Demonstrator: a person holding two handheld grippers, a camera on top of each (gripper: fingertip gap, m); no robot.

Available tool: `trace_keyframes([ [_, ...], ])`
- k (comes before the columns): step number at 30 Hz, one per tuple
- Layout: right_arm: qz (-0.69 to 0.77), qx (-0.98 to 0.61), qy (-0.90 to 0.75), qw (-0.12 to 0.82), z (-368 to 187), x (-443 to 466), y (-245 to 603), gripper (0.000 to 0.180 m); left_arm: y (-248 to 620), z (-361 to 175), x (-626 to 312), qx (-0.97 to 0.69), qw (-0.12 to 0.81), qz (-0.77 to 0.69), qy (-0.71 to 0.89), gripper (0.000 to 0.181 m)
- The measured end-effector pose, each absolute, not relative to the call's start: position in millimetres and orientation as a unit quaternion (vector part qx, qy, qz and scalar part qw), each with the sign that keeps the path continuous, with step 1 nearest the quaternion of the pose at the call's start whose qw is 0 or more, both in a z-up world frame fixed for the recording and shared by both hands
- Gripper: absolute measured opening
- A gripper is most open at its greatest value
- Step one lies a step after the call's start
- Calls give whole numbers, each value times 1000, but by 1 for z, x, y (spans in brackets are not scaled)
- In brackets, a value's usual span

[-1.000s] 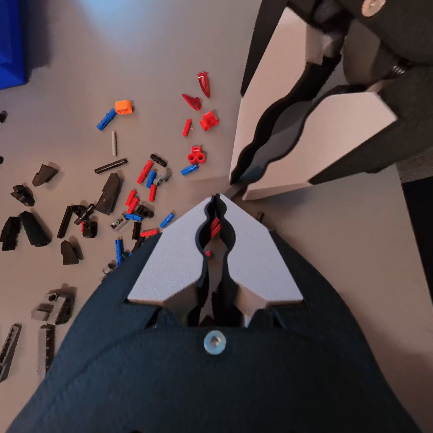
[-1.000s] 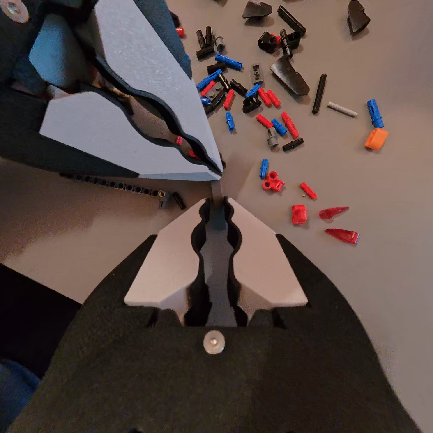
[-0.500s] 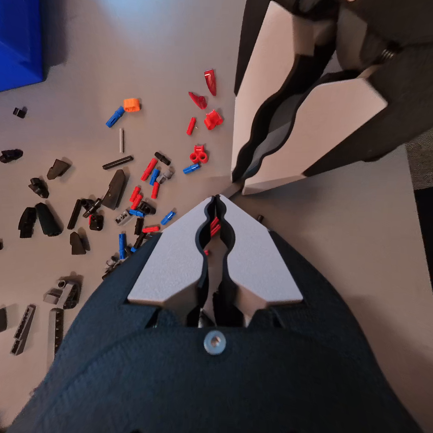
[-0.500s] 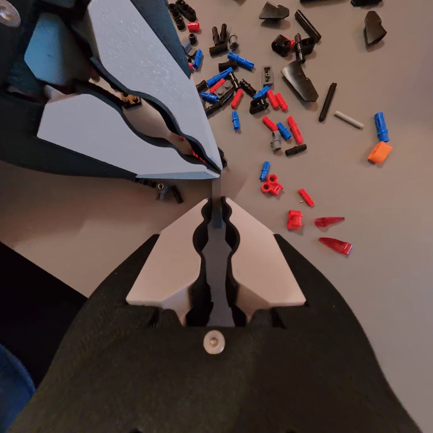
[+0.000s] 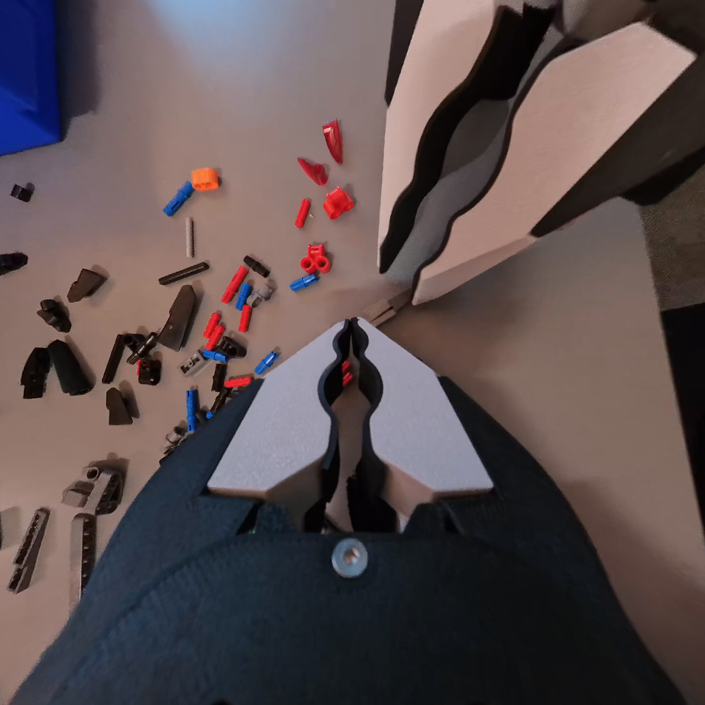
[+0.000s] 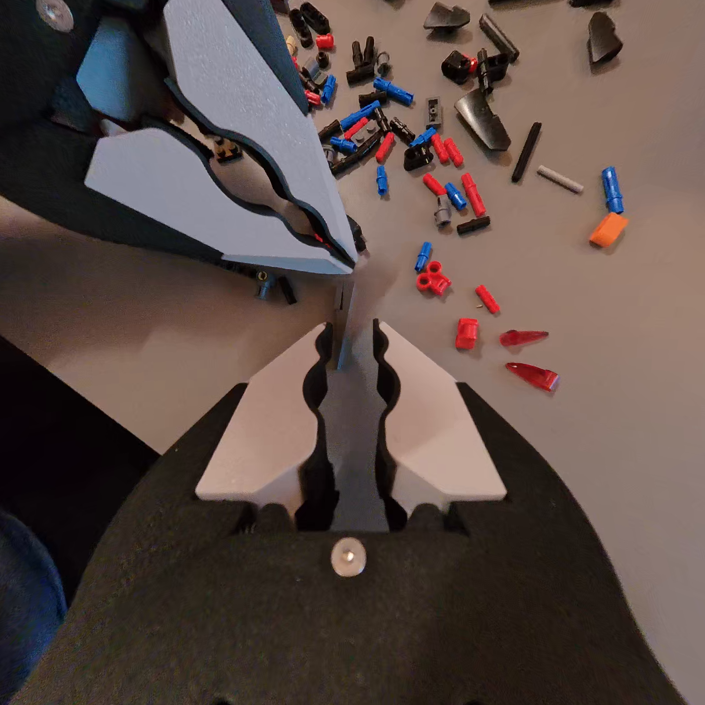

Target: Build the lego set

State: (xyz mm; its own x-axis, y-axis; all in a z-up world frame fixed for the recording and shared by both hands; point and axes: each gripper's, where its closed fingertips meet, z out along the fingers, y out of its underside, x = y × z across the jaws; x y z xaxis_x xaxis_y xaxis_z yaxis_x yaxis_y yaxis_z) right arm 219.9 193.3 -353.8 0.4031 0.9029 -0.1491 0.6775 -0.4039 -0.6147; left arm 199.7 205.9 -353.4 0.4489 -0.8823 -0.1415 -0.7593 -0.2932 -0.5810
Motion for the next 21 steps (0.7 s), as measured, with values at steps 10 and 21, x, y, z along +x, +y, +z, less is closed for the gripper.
trace_keyframes([
  [10,222,-794,-512,242,-361,217,185,17,197,-352,207,-783,292,-108,538,5],
  [21,215,-731,-581,286,-349,218,186,1,191,-353,212,-715,290,-78,632,16],
])
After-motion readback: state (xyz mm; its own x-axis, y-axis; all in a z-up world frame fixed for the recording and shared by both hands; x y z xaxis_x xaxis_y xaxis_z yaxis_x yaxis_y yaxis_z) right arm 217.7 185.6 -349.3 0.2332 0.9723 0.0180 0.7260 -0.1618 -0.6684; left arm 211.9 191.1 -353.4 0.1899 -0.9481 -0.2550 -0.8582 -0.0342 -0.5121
